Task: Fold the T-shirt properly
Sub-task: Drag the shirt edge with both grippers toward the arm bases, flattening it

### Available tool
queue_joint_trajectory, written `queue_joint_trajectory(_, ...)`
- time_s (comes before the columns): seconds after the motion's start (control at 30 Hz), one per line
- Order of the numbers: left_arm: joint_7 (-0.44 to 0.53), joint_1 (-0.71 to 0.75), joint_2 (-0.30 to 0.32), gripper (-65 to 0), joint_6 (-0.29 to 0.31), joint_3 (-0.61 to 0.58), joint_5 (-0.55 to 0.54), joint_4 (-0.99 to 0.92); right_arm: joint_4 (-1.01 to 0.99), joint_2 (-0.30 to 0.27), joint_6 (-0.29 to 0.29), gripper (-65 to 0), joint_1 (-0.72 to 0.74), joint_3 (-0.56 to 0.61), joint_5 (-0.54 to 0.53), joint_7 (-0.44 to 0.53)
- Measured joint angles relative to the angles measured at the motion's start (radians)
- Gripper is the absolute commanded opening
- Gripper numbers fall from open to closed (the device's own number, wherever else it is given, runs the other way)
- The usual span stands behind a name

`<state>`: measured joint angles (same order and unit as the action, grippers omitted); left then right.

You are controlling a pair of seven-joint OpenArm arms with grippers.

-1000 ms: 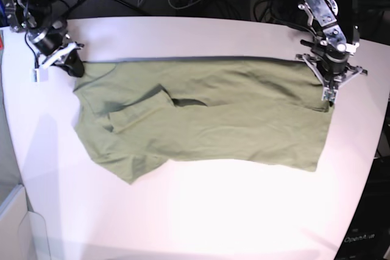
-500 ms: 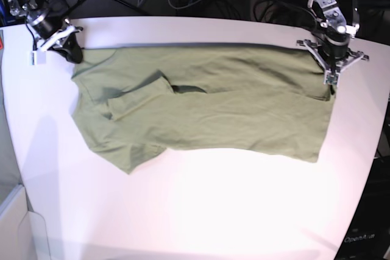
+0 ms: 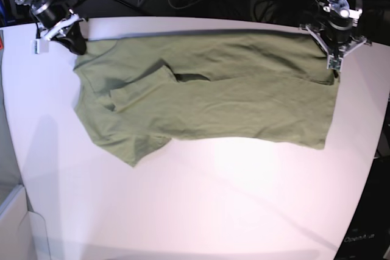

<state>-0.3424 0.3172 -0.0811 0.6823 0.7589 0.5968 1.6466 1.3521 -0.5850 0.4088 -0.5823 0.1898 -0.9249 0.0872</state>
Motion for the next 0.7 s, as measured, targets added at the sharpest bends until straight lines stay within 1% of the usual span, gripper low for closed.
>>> queue_joint_trajectory(0.07, -0.045, -0.028, -0.001, -62.7, 0.008, 0.005, 0.018, 0.010, 0.000, 0.000, 0.003, -64.7, 0.002, 0.000, 0.000, 0.000)
queue_joint_trajectory(0.2, -0.069, -0.052, -0.011, -62.7, 0.025, 0.037, 0.024, 0.034, 0.000, 0.000, 0.003, -64.7, 0.002, 0.001, 0.005, 0.006)
queue_joint_trajectory(0.27, -0.073, -0.058, -0.011, -62.7, 0.025, 0.048, 0.026, 0.047, 0.003, 0.000, 0.000, -64.7, -0.001, 0.005, 0.018, 0.027)
queue_joint_trajectory(0.43, -0.073, -0.068, -0.015, -62.7, 0.022, 0.056, 0.027, 0.069, 0.021, -0.002, -0.008, -64.7, -0.009, 0.007, 0.027, 0.038)
queue_joint_trajectory(0.53, -0.073, -0.065, -0.028, -62.7, 0.022, 0.057, 0.027, 0.078, 0.022, -0.002, -0.009, -64.9, -0.018, 0.010, 0.037, 0.080)
queue_joint_trajectory(0.63, -0.073, -0.066, -0.039, -62.7, 0.022, 0.057, 0.027, 0.095, 0.017, -0.002, -0.014, -64.3, -0.048, 0.011, 0.041, 0.158)
queue_joint_trajectory(0.7, -0.074, -0.065, -0.042, -62.7, 0.025, 0.057, 0.027, 0.117, 0.015, -0.002, -0.017, -64.1, -0.053, 0.012, 0.045, 0.192)
